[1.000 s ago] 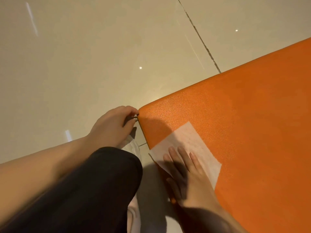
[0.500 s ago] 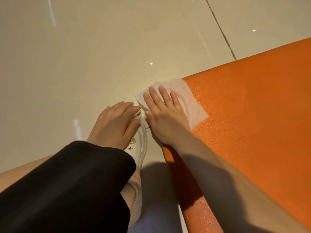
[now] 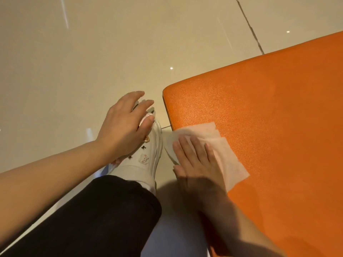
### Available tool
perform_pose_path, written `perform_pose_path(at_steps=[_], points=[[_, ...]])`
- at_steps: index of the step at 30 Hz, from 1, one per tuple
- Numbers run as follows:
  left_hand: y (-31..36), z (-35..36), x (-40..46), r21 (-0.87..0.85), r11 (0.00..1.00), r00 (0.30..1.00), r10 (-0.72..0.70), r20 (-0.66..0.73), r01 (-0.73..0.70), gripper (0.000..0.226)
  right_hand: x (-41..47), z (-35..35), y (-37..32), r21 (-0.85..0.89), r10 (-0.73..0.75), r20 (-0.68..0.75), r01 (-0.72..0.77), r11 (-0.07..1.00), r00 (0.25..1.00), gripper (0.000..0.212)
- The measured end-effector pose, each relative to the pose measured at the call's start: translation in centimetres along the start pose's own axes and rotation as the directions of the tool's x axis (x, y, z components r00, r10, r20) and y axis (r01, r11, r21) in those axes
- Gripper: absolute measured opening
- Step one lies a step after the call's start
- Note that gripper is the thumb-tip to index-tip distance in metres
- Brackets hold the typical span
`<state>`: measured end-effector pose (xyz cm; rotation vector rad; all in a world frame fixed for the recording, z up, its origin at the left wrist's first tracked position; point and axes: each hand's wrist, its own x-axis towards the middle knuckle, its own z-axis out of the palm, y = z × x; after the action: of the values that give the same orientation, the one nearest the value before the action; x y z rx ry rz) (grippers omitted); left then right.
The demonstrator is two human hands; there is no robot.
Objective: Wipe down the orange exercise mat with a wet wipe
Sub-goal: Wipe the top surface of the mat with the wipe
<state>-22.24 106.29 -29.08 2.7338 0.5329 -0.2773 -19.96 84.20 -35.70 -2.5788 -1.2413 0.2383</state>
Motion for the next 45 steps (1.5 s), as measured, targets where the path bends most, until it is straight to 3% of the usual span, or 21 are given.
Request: perform_pose_path(at_steps=[3,9,12,15,22,25,28,34,37,41,45], points=[[0.2,0.1,-0.2,-0.01,0.999,0.998,-0.038,-0.049,0.038,0.054,6.0,-0.7,0.5,-0.03,-0.042,0.098,0.045,0.999,0.994,0.057],[0.3,0.5,-0.8,0.036,0.999,0.998,0.014,-0.066,-0.012,0.054,13.0,-2.5,3.4,-0.068,-0.132,0.229,0.151,0.986,0.965,0.068],[0.5,0.4,-0.7,0.016,1.0,0.997,-0.013,-0.071,0.014,0.057,10.8,-2.3,3.0,-0.08,-0.129,0.175,0.145,0.986,0.976,0.07],[0.5,0.3,-0.8,-0.024,0.998,0.995,-0.054,-0.09,0.052,0.056,6.0,-1.7,2.6,-0.031,-0.155,0.094,0.158,0.987,0.983,0.057],[-0.2,0.3,-1.3,-0.163,0.983,0.99,-0.098,-0.1,0.08,0.057,-0.9,-1.6,2.8,-0.043,-0.166,0.108,0.171,0.984,0.98,0.056],[-0.5,0.3,-1.4,-0.291,0.952,0.983,-0.131,-0.126,0.09,0.057,0.3,-1.5,3.1,-0.035,-0.158,0.119,0.163,0.986,0.98,0.055],[-0.5,0.0,-1.1,-0.38,0.913,0.971,-0.208,-0.12,0.148,0.042,3.3,-1.5,2.9,-0.02,-0.178,0.128,0.182,0.983,0.976,0.055],[-0.5,-0.6,-1.1,-0.461,0.852,0.95,-0.306,-0.056,0.248,0.043,12.7,-2.5,2.2,-0.046,-0.147,0.201,0.16,0.986,0.968,0.076],[-0.6,-0.8,-1.1,-0.463,0.849,0.944,-0.321,-0.07,0.254,0.044,14.7,-2.9,2.5,-0.062,-0.124,0.183,0.137,0.989,0.975,0.068],[-0.4,-0.8,0.0,-0.385,0.899,0.963,-0.259,-0.078,0.211,0.038,13.9,-3.4,5.2,-0.063,-0.023,0.137,0.032,0.998,0.99,0.06],[1.5,-1.0,1.3,-0.21,0.977,0.998,0.016,-0.068,-0.03,0.041,12.7,-5.6,10.5,-0.067,0.1,0.109,-0.093,0.993,0.989,0.06]])
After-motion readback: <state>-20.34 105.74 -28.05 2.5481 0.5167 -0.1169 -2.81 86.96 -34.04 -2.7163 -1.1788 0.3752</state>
